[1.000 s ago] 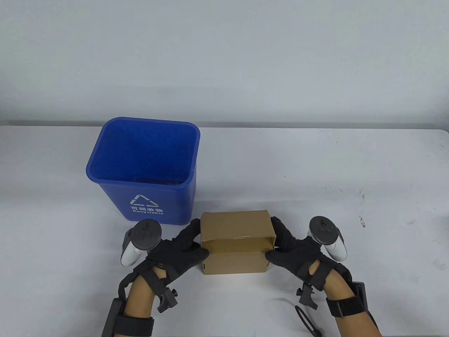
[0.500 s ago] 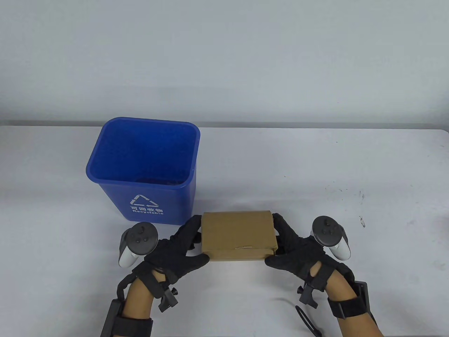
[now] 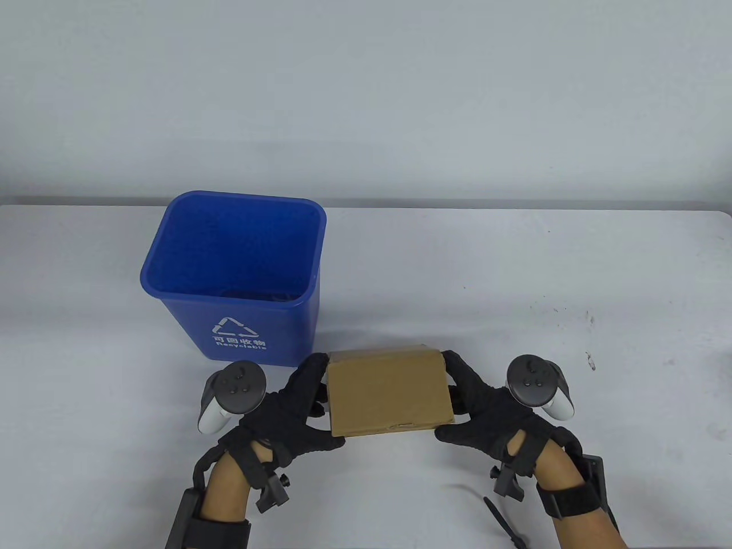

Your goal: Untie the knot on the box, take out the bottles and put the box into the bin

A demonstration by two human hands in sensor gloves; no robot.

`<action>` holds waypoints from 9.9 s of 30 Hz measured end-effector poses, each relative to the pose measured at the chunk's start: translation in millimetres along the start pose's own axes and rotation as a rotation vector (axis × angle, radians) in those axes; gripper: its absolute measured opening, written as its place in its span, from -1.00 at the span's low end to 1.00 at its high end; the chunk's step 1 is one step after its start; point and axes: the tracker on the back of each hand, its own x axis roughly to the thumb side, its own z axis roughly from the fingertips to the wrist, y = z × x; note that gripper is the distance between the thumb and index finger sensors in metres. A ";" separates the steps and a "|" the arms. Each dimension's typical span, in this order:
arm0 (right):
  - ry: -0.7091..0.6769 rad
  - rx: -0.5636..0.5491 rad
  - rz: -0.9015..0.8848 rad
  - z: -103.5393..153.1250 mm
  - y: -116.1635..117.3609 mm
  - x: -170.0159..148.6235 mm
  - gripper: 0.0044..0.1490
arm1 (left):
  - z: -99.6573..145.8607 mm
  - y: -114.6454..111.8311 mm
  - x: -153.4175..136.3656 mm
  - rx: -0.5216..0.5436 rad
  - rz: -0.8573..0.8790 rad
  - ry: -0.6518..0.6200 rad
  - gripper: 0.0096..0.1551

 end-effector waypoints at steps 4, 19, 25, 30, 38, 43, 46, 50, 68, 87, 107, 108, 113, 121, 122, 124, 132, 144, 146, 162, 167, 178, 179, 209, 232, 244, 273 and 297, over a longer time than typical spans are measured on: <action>0.004 -0.004 0.021 -3.1 7.5 -3.7 0.40 | 2.8 1.6 -3.1 0.022 -0.065 0.006 0.47; -0.007 -0.061 0.059 -4.0 7.4 -3.8 0.43 | 2.3 -1.3 -13.3 0.041 -0.069 0.014 0.49; 0.004 -0.041 0.076 -3.1 6.2 -4.1 0.42 | 1.7 -2.2 -6.8 0.060 -0.134 0.032 0.47; -0.006 -0.049 0.134 -1.8 2.4 -1.4 0.43 | -0.1 -4.0 -0.7 0.061 -0.229 0.042 0.45; -0.021 -0.067 0.167 -1.8 2.2 0.7 0.41 | 2.0 -2.0 -1.8 0.072 -0.229 0.030 0.51; -0.016 -0.059 0.176 -1.4 2.3 1.2 0.42 | 2.0 -1.4 -0.2 0.088 -0.265 0.020 0.50; -0.013 -0.056 0.200 -1.2 1.7 1.1 0.42 | 2.1 -0.9 2.3 0.100 -0.302 0.017 0.49; -0.019 -0.061 0.220 -1.2 1.3 0.8 0.43 | 2.6 0.0 -0.3 0.099 -0.299 0.011 0.49; -0.049 -0.139 0.175 0.0 -0.9 -3.1 0.25 | 3.0 0.9 -1.5 0.116 -0.270 0.003 0.29; -0.053 -0.228 0.184 0.7 3.1 0.2 0.13 | 3.4 -1.3 -3.1 0.153 -0.251 0.001 0.22; -0.027 -0.249 0.161 -0.8 9.0 -3.3 0.07 | 0.6 -7.4 -2.9 0.160 -0.273 0.021 0.13; -0.024 -0.248 0.162 -0.8 9.3 -3.3 0.08 | 0.7 -7.5 -2.9 0.157 -0.271 0.025 0.13; -0.009 -0.252 0.177 -0.4 9.2 -3.6 0.09 | 0.8 -7.6 -2.9 0.150 -0.261 0.032 0.15; 0.010 -0.234 0.211 -2.0 12.4 -6.5 0.15 | -0.6 -9.3 -5.8 0.123 -0.250 0.057 0.18; 0.012 -0.231 0.211 -2.3 13.1 -7.0 0.16 | -0.7 -9.5 -6.2 0.121 -0.251 0.060 0.18; 0.016 -0.224 0.211 -2.9 14.1 -7.6 0.18 | -0.6 -9.4 -6.6 0.118 -0.248 0.065 0.18; 0.051 -0.183 0.189 -4.9 18.3 -10.8 0.25 | -0.2 -10.2 -7.5 0.104 -0.224 0.091 0.20; 0.077 -0.145 0.209 -7.6 21.8 -13.9 0.32 | -1.1 -10.9 -8.5 0.118 -0.191 0.126 0.22; 0.079 -0.140 0.212 -8.0 22.2 -13.8 0.32 | -0.8 -10.6 -8.7 0.123 -0.181 0.127 0.23; 0.058 -0.164 0.152 -7.7 18.7 -17.5 0.28 | -2.4 -10.0 -5.7 0.090 -0.233 0.134 0.30; 0.048 -0.201 0.131 -6.9 17.1 -16.4 0.30 | -3.1 -10.2 -4.1 0.085 -0.280 0.152 0.16; 0.005 -0.317 0.197 -3.1 12.2 -4.3 0.23 | -2.6 -10.3 -5.0 0.092 -0.275 0.170 -0.03; -0.007 -0.339 0.209 -2.0 11.0 -2.1 0.22 | -2.8 -10.7 -5.0 0.091 -0.279 0.171 -0.03; 0.020 -0.611 0.040 0.7 -12.7 -2.3 -0.05 | -5.2 -18.9 -0.8 0.061 -0.335 0.193 0.02; 0.009 -0.661 0.203 -1.2 -14.5 7.1 -0.16 | -7.3 -24.4 2.2 0.060 -0.371 0.204 0.04; 0.016 -0.584 0.291 2.6 -4.4 10.5 -0.18 | -6.9 -26.6 7.2 0.082 -0.417 0.209 0.03; 0.153 -0.337 0.674 -1.8 29.6 31.1 0.00 | -3.0 -32.6 27.9 0.176 -0.723 0.192 0.13; 0.319 -0.303 0.819 -32.1 44.4 67.0 -0.04 | -4.2 -34.2 30.7 0.165 -0.739 0.209 0.13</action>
